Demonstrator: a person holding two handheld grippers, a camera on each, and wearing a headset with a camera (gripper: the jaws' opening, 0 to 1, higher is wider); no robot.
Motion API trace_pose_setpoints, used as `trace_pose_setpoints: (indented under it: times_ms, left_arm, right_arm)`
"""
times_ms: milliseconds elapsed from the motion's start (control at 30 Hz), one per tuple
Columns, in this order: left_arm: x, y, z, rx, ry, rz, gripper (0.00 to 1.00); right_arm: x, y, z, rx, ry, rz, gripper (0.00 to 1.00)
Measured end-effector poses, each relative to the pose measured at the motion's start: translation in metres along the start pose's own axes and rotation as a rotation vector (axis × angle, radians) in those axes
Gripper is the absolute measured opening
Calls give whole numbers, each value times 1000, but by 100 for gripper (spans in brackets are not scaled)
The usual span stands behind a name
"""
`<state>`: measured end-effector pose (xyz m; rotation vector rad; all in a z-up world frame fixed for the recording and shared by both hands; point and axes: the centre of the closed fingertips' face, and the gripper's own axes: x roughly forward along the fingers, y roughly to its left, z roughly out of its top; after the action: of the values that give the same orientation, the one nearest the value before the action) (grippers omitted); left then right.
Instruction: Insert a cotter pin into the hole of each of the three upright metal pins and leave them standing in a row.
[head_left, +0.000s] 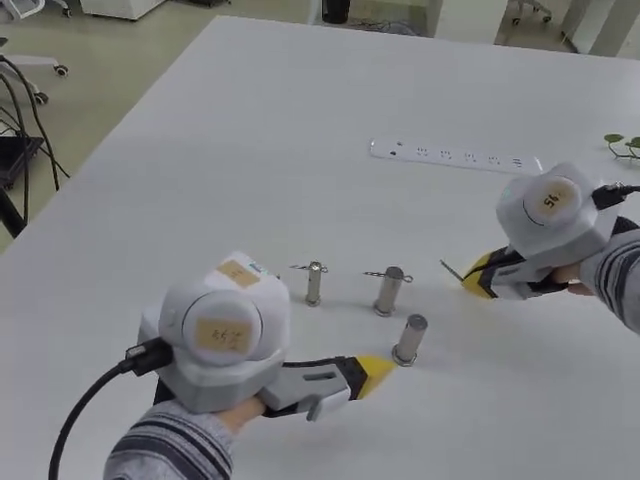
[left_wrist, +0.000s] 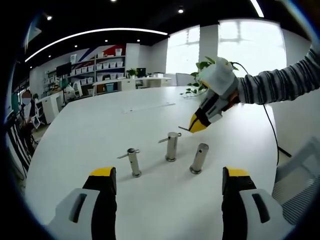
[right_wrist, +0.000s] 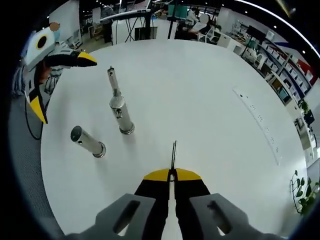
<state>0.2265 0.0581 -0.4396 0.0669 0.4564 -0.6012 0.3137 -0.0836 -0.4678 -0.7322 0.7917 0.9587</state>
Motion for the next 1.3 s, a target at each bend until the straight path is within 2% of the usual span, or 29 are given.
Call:
trace_pose_setpoints:
  times_ms: [200, 367, 567, 767, 1033, 1300]
  left_arm:
    - [1, -10, 2, 20, -6, -41, 78]
    - [2, -17, 3, 38, -12, -67, 72]
    - [2, -24, 4, 47, -17, -101, 64]
    - [1, -36, 5, 47, -26, -155, 56]
    - [0, -49, 9, 4, -59, -230, 42]
    - [-2, -59, 9, -34, -60, -287, 31]
  right_arm:
    - [-18, 15, 7, -59, -42, -8, 0]
    - [-29, 34, 11, -122, -69, -6, 0]
    - [-33, 54, 13, -180, -73, 7, 0]
    - [-33, 72, 13, -229, -84, 29, 0]
    - [-37, 103, 19, -328, -132, 79, 0]
    - [-40, 126, 28, -386, -170, 114, 0]
